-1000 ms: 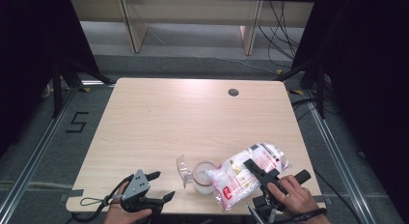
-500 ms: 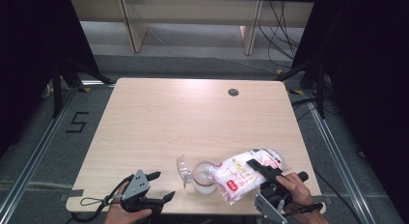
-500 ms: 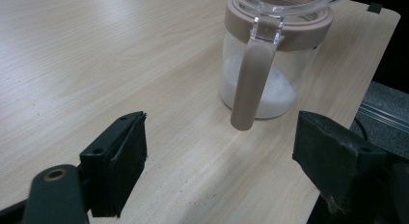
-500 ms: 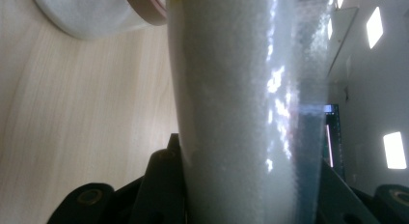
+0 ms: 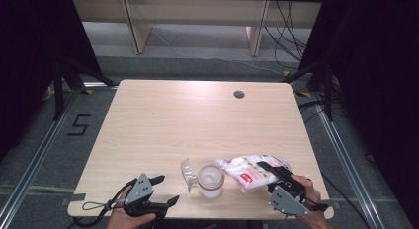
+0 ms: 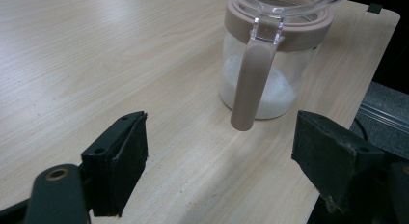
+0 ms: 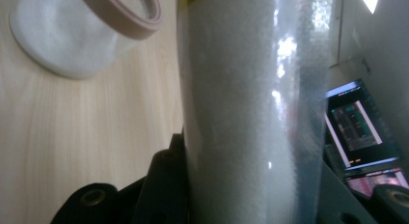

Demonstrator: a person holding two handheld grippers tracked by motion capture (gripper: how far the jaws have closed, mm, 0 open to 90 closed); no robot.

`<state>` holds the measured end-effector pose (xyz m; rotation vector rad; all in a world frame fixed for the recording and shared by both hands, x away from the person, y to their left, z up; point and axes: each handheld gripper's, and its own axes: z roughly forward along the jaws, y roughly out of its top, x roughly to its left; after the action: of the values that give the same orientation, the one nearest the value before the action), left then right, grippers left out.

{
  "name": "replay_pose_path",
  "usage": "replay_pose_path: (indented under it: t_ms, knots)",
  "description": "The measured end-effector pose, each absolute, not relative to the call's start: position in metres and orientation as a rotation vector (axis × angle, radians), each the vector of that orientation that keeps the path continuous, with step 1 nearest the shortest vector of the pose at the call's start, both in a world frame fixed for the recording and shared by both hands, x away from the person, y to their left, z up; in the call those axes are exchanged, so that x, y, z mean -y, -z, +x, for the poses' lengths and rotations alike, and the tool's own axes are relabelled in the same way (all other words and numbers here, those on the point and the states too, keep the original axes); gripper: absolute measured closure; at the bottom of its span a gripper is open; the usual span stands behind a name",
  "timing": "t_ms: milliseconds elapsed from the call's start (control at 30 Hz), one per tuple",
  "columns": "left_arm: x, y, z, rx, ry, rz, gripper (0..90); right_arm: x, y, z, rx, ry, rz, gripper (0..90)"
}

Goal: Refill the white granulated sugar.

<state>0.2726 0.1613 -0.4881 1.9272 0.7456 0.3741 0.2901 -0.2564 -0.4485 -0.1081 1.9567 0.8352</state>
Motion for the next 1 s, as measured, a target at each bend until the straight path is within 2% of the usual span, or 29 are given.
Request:
replay_pose_path:
  t_ms: [333,1000]
  knots:
    - [-0.161,0.488,0.273,-0.745,-0.375,1.923,20.4,0.270,0.461,0.303,-1.983,-1.239,0.213,73.1]
    - [-0.162,0.488,0.273,-0.743,-0.379,1.922,20.4,0.287,0.492,0.326,-1.974,-1.485,0.534,74.0]
